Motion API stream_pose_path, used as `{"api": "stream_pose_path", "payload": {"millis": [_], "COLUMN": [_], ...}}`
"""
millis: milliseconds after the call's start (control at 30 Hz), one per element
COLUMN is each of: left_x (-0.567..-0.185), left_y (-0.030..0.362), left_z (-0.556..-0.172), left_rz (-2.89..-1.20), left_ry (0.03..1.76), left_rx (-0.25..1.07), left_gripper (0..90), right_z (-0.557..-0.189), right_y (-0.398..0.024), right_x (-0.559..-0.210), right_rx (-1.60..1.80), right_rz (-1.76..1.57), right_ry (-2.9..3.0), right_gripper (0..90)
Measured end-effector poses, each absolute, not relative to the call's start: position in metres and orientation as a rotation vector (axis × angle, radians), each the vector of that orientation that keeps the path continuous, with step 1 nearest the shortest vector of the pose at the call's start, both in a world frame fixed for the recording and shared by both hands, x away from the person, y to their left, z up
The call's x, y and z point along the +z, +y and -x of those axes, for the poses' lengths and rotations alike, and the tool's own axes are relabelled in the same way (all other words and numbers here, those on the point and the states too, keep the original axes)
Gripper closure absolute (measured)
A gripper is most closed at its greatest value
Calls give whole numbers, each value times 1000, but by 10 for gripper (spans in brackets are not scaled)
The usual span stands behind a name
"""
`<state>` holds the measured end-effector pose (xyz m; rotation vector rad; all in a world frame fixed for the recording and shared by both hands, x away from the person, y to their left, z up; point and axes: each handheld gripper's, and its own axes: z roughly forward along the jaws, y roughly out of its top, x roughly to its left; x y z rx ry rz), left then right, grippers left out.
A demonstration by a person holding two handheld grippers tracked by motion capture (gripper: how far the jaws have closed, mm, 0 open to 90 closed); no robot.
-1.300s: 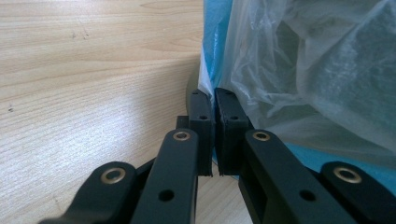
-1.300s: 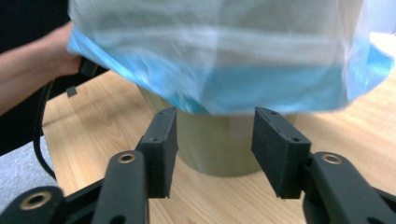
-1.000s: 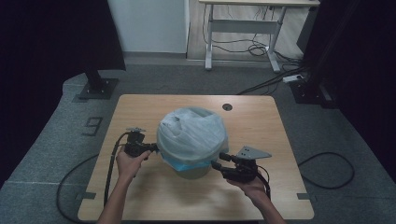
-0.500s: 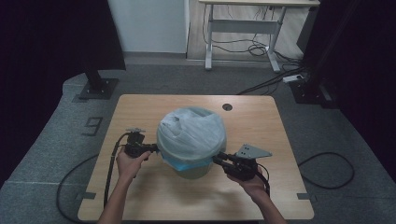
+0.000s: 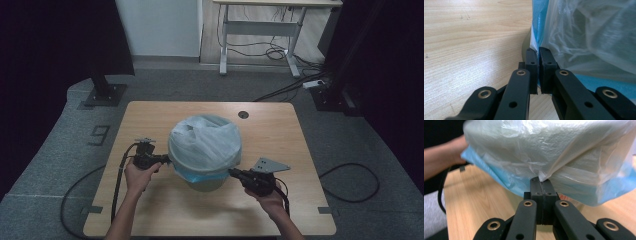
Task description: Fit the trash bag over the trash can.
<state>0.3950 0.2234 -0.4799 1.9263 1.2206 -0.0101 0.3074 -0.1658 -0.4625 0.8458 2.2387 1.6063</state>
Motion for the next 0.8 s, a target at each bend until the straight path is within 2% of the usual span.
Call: {"api": "stream_pose_path", "payload": {"millis": [400,800], "left_x": [-492,-508], "left_y": [215,204], "left_z": [-398,-401], "left_rz": [-1981,-2020], "left_ry": [1245,1255], "left_rx": [-20,-56], "left_gripper": [872,868], "right_z": [-322,-332], "right_y": [-154,-168], "right_x": [-513,-532], "right_rx": [1375,1310], "right_rz": [-934,-1024], "right_ry": [2412,2435], "right_gripper": [893,892]}}
